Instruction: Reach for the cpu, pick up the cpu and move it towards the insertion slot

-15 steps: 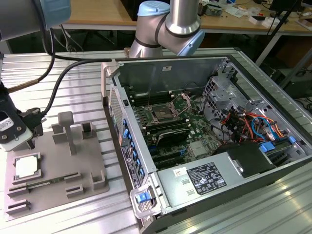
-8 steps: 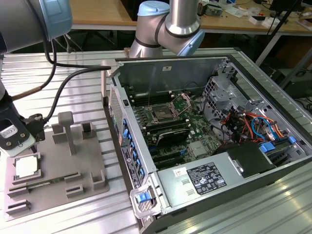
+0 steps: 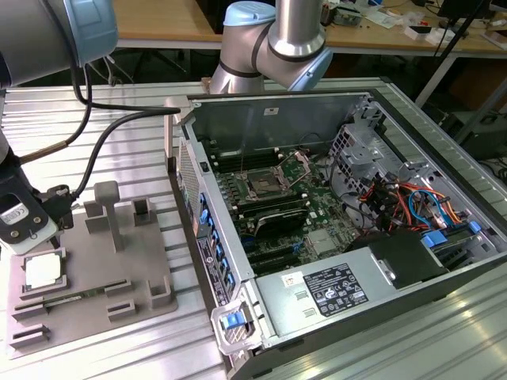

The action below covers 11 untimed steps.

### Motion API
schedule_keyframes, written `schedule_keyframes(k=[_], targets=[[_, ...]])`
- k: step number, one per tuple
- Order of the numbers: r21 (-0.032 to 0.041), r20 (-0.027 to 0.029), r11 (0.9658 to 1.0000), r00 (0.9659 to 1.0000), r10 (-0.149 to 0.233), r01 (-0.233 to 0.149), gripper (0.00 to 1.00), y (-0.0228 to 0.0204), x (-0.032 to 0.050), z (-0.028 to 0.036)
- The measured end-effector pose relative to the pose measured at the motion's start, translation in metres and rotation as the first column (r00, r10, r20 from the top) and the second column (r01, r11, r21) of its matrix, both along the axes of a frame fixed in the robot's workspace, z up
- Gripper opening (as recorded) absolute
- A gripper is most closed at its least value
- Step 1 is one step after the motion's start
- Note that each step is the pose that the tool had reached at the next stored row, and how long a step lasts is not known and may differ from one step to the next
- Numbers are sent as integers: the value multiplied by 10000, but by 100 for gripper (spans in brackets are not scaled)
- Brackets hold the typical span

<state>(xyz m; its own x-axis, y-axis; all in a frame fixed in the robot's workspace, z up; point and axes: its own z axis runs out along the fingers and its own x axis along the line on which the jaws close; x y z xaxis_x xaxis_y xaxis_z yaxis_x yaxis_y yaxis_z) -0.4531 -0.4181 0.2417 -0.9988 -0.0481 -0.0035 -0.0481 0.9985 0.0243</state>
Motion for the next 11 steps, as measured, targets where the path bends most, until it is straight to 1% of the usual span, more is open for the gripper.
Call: schedule_keyframes(k=[5,8,11], targets=[[0,0,10000,10000,0,0,73,0,0,-29],[1,1,10000,10000,1,-1,73,0,3,-87],[0,-21,10000,10000,0,0,73,0,3,-137]])
